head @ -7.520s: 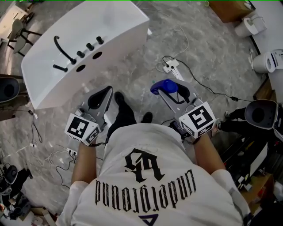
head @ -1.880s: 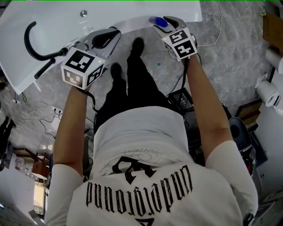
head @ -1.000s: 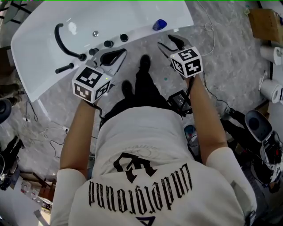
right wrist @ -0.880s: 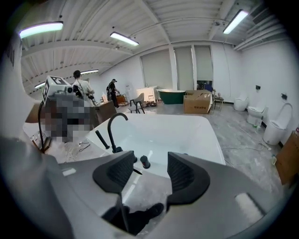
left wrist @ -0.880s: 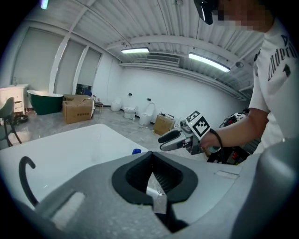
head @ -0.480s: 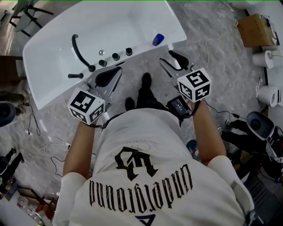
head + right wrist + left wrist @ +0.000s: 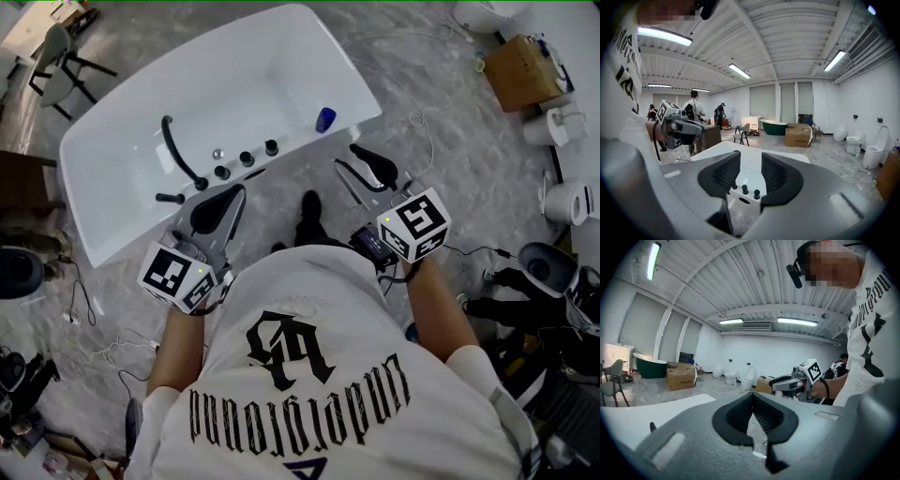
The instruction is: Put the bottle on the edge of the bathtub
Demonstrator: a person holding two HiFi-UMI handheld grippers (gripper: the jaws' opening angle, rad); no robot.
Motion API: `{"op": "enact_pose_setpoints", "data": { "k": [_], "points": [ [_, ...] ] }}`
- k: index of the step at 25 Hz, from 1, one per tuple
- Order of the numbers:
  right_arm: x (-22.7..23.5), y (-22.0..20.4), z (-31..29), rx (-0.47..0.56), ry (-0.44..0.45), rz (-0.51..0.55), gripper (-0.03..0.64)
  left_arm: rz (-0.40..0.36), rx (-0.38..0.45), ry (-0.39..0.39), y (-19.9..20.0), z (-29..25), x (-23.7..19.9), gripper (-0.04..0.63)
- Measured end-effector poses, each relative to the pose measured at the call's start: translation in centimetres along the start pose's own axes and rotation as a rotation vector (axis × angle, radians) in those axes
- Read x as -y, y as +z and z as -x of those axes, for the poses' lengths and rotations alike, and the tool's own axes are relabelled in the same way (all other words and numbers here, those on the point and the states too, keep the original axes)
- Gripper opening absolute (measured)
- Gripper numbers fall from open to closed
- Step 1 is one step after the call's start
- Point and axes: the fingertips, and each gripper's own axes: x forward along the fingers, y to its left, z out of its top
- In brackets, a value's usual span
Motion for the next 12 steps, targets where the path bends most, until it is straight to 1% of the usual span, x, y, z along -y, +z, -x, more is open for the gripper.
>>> {"op": "enact_pose_setpoints", "data": {
  "k": [5, 12],
  "points": [
    [-1.1, 1.8, 0.8, 0.025, 0.029, 0.021, 0.106, 0.002, 0.024, -0.011, 1.4, 0.5, 0.5, 0.006],
    [-2.9, 3.3, 1.5, 0.056, 0.031, 0.058, 0.065, -0.030, 0.022, -0.024, 1.6, 1.0, 1.3, 0.006]
  ]
}}
